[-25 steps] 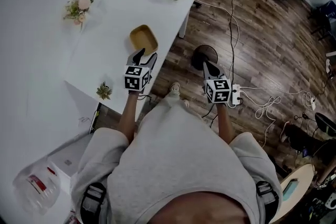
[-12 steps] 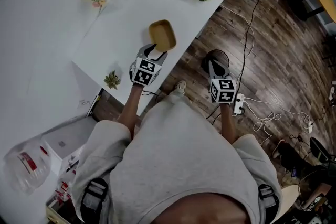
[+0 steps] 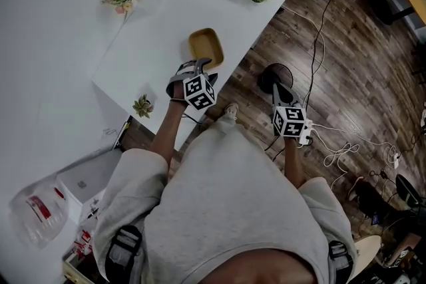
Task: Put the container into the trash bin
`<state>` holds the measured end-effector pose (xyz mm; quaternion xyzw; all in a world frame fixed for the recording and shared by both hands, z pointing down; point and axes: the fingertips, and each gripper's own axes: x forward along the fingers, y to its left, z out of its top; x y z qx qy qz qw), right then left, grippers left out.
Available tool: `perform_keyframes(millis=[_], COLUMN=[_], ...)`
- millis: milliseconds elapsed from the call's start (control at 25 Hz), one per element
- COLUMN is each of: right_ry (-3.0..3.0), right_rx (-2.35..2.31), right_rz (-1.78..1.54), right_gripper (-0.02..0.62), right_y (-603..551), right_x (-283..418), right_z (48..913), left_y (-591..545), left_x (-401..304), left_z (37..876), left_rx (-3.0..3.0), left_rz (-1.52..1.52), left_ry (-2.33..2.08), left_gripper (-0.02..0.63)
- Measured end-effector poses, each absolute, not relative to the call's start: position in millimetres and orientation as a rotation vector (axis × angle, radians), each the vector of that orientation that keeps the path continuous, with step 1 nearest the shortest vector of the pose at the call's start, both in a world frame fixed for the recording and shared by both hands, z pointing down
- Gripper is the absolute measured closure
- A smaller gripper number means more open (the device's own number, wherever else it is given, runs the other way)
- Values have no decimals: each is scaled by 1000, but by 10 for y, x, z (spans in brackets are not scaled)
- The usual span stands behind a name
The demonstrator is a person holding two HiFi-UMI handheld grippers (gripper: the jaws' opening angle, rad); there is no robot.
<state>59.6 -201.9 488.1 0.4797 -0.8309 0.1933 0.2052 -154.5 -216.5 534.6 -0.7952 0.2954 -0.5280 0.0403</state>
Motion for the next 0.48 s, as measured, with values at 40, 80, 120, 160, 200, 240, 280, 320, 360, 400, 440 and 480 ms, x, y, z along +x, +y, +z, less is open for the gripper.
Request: perform_keyframes(millis=[40,80,120,160,200,240,280,320,360,400,440,480], right_ry=[-2313,-2309,-2304,-2300,-2298,-2296,-2295,-2294,-2292,-2290,-2286,-2281], right_rx=[1340,1343,1347,1350,1353,1355,1357,1358,1358,1358,1357,1358], right_rz=[542,545,549,554,558,561,562,564,566,568,571,574], right_gripper=[581,581,581,581,580,581,581,581,581,580,581,580], right_y=[-2015,-2010,-2003,-1995,-1990,-1991,-1995,-1999,-1999,-1993,-1982,-1975], right_x=[614,634,654,671,683,693,703,712,721,731,746,765], right_z=[4890,4899,4908,4919,4928,4934,4938,4942,4949,4959,4968,4976], left_y=[-2166,-2165,-2165,-2167,-2175,-2192,-2215,-2236,-2255,-2269,-2279,-2291], left_x=[-1535,-1524,-1515,-1514,-1525,-1543,-1556,-1562,-1568,-1575,-1583,-1590], left_z=[5392,5436,5478,5519,5561,5602,5639,5675,5711,5752,5797,5841], left_rx=[-2383,-2333,-2292,-2259,-2231,-2208,-2192,-2186,-2186,-2191,-2197,-2200], left_rz=[-1654,-1684,-1707,-1728,-1748,-1767,-1783,-1795,-1806,-1818,-1833,-1847], left_ry=[850,799,755,719,694,675,661,650,643,640,640,639], left_gripper=[377,377,377,377,377,377,377,377,379,381,388,390])
